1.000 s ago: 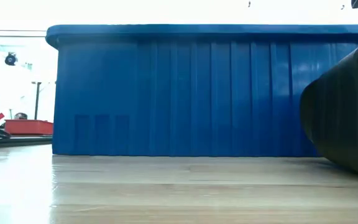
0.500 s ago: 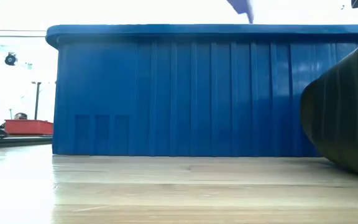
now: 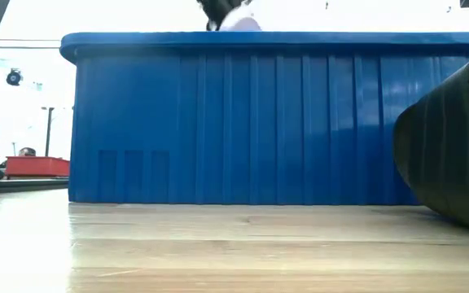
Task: Pick and place slides into bin
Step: Put the pink slide into the blue container
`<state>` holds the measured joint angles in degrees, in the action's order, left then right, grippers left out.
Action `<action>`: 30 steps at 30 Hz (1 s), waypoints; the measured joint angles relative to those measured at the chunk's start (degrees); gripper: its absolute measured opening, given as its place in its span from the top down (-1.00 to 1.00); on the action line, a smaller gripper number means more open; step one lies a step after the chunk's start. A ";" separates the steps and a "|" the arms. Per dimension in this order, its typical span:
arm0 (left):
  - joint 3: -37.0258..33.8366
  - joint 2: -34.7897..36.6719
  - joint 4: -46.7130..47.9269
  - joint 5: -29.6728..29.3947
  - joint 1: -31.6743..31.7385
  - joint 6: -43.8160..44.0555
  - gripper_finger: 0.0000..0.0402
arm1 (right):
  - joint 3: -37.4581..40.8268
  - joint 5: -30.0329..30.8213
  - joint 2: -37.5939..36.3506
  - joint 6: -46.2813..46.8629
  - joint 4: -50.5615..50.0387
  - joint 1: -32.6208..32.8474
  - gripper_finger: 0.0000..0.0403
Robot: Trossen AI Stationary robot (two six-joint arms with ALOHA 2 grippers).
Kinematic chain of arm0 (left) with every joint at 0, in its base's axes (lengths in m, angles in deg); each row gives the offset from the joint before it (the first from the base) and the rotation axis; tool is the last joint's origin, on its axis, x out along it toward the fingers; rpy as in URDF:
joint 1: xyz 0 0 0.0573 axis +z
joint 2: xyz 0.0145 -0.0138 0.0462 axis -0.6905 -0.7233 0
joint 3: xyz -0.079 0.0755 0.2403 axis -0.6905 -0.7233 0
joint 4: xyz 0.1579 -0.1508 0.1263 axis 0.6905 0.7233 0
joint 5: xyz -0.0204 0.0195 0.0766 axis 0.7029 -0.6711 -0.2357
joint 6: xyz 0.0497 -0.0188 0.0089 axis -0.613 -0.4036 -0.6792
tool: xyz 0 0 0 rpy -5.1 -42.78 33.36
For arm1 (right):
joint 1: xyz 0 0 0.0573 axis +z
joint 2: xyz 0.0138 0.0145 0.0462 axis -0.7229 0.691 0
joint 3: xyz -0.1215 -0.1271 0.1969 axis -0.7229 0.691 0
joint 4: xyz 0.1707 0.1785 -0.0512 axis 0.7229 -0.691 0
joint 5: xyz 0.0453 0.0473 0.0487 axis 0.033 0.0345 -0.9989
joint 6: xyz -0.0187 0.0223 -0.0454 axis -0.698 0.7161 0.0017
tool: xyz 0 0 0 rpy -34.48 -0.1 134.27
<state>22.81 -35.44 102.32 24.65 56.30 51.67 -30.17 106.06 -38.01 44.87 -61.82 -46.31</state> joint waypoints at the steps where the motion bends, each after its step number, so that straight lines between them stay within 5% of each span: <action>1: -0.53 0.00 0.87 0.02 0.91 -1.47 1.00 | 0.00 0.00 0.00 0.02 0.27 0.01 0.86; 11: -9.00 0.00 -1.63 0.65 7.03 -17.56 1.00 | 0.00 0.07 0.00 2.49 1.48 0.01 0.86; 19: -19.85 0.00 -11.90 -11.34 9.67 -20.02 1.00 | 0.05 1.90 0.00 2.97 1.46 0.01 0.86; 30: -27.56 0.11 -20.93 -12.17 9.72 -25.30 1.00 | 0.07 6.58 0.00 2.95 1.50 0.01 0.86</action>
<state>-4.75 -35.34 81.39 12.48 66.02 26.37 -30.10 112.64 -38.01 47.82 -60.32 -46.30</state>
